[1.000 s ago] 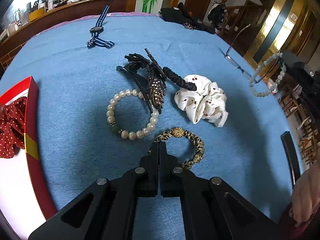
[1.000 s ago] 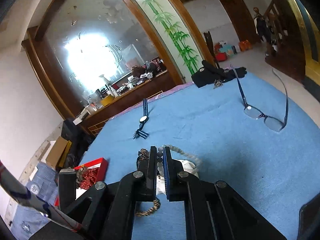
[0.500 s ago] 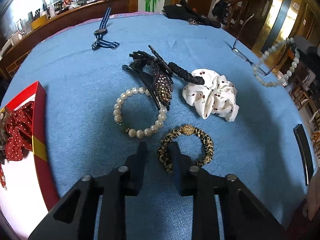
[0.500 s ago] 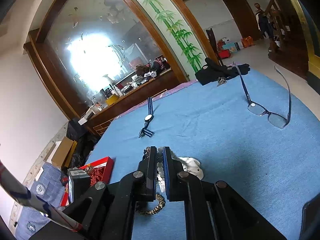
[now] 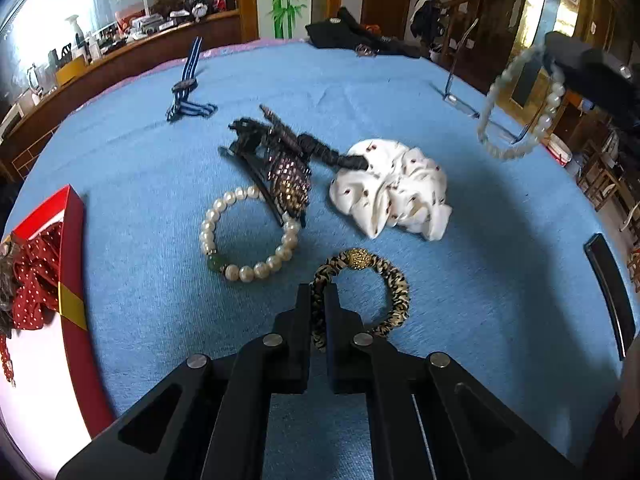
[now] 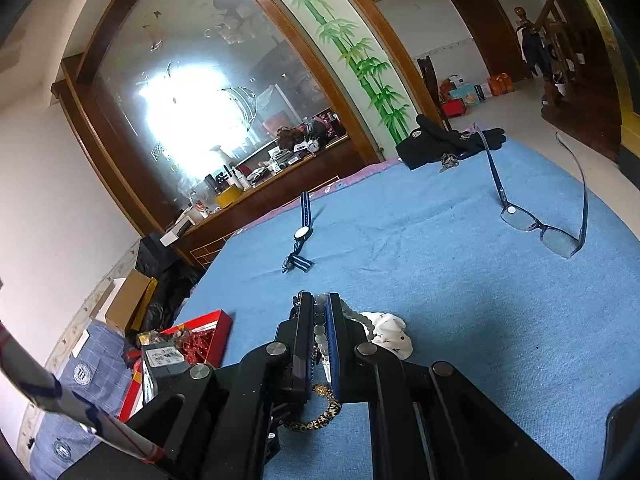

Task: Organize jewelry
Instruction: 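Grasp the leopard-print bracelet with the left gripper, then carry the leopard bracelet into the box with the left gripper while the right carries the bead bracelet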

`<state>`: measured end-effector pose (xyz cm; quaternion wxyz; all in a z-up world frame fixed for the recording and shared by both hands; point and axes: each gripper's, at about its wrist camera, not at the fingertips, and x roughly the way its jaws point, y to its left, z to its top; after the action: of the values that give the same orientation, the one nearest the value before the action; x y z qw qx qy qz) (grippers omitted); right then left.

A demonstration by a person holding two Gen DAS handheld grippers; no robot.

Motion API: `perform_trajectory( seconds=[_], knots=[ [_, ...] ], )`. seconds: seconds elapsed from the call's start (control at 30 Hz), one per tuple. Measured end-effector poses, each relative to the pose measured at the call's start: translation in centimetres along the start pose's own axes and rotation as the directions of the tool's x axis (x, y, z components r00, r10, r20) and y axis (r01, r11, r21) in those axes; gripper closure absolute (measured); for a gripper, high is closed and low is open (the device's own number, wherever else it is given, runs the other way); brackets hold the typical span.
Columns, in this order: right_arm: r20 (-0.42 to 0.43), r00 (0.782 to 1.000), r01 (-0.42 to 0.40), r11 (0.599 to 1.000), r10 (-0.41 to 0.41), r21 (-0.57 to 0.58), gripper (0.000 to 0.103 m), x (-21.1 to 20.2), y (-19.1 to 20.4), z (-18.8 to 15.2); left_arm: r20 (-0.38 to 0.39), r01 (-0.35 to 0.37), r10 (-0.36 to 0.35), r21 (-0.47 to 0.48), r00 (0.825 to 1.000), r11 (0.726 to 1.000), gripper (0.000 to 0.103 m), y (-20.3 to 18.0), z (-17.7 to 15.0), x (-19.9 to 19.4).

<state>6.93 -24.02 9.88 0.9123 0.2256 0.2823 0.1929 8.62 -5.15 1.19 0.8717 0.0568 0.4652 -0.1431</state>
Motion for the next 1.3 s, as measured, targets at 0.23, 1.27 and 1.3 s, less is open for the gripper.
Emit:
perform_trajectory(
  seconds=[0.23, 1.27, 1.3],
  knots=[
    [0.001, 1.0, 0.0, 1.0, 0.0, 0.007, 0.096, -0.4, -0.1, 0.1, 0.048, 0.031, -0.029, -0.034, 0.998, 0.999, 0.098, 0.0, 0.4, -2.6],
    [-0.238, 0.96, -0.176, 0.978, 0.146, -0.109, 0.096, 2.4, 13.9, -6.9, 0.184, -0.073, 0.125, -0.265, 0.975, 0.961, 0.098, 14.2, -7.5, -16.0],
    [-0.254, 0.955, -0.189, 0.975, 0.155, -0.115, 0.096, 2.9, 14.8, -7.2, 0.184, -0.08, 0.135, -0.279, 0.974, 0.957, 0.098, 15.1, -7.9, -16.3]
  ],
)
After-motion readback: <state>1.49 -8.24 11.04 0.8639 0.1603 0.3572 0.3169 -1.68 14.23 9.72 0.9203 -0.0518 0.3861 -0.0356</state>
